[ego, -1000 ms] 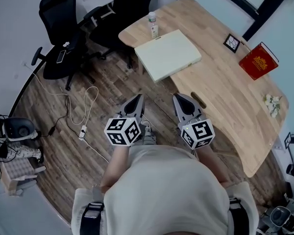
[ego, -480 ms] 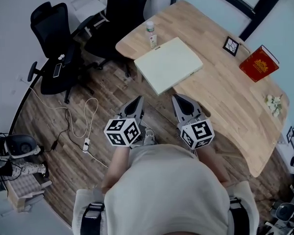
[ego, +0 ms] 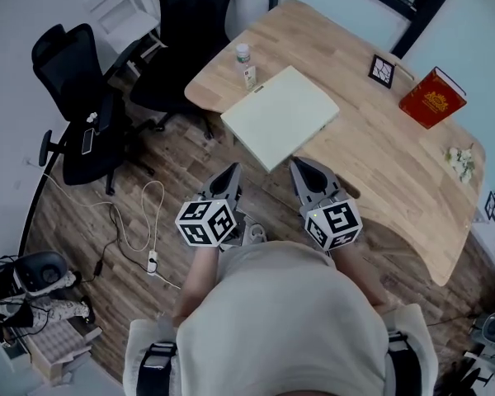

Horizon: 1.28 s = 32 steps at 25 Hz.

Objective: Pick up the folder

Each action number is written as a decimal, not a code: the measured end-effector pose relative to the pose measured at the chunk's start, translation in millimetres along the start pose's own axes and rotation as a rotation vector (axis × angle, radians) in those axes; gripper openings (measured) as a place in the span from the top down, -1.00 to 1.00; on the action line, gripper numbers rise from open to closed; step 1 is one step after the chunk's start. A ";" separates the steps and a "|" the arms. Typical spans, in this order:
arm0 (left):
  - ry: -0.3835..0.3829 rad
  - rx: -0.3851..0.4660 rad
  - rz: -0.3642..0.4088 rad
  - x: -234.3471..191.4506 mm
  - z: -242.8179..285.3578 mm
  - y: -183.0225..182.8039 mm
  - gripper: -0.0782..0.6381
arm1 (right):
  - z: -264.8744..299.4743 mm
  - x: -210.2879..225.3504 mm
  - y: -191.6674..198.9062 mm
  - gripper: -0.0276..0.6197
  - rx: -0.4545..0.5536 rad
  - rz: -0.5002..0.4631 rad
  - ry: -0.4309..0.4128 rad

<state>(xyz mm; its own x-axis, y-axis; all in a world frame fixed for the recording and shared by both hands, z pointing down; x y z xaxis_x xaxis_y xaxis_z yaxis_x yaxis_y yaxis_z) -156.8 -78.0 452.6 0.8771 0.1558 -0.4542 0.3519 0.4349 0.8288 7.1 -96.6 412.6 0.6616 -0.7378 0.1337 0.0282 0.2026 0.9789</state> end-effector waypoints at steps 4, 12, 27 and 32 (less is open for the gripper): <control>0.025 -0.030 0.004 -12.1 13.1 -1.6 0.72 | 10.9 5.9 0.9 0.86 0.002 0.010 0.038; 0.086 -0.078 -0.071 -37.3 39.5 -1.1 0.72 | 30.3 15.1 3.1 0.86 -0.003 0.024 0.098; 0.143 -0.201 -0.223 -67.1 75.8 27.9 0.71 | 32.8 23.1 11.7 0.86 -0.048 0.038 0.169; 0.174 -0.224 -0.322 -68.1 85.1 40.7 0.40 | 29.5 29.8 16.1 0.86 -0.058 0.047 0.166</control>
<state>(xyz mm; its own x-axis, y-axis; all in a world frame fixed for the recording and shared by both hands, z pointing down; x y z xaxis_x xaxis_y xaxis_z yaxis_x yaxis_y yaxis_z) -174.4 -146.4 545.1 0.6591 0.1197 -0.7425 0.5020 0.6651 0.5528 5.2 -134.3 436.9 0.7775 -0.6115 0.1469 0.0344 0.2745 0.9610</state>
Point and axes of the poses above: the fingertips, and each gripper's own axes: z forward along the fingers, x to its right, y out of its underside, the point moved 4 cm from there along -z, backward along the fingers, and after that the axes turned 4 degrees about -y, right-handed, at the moved point
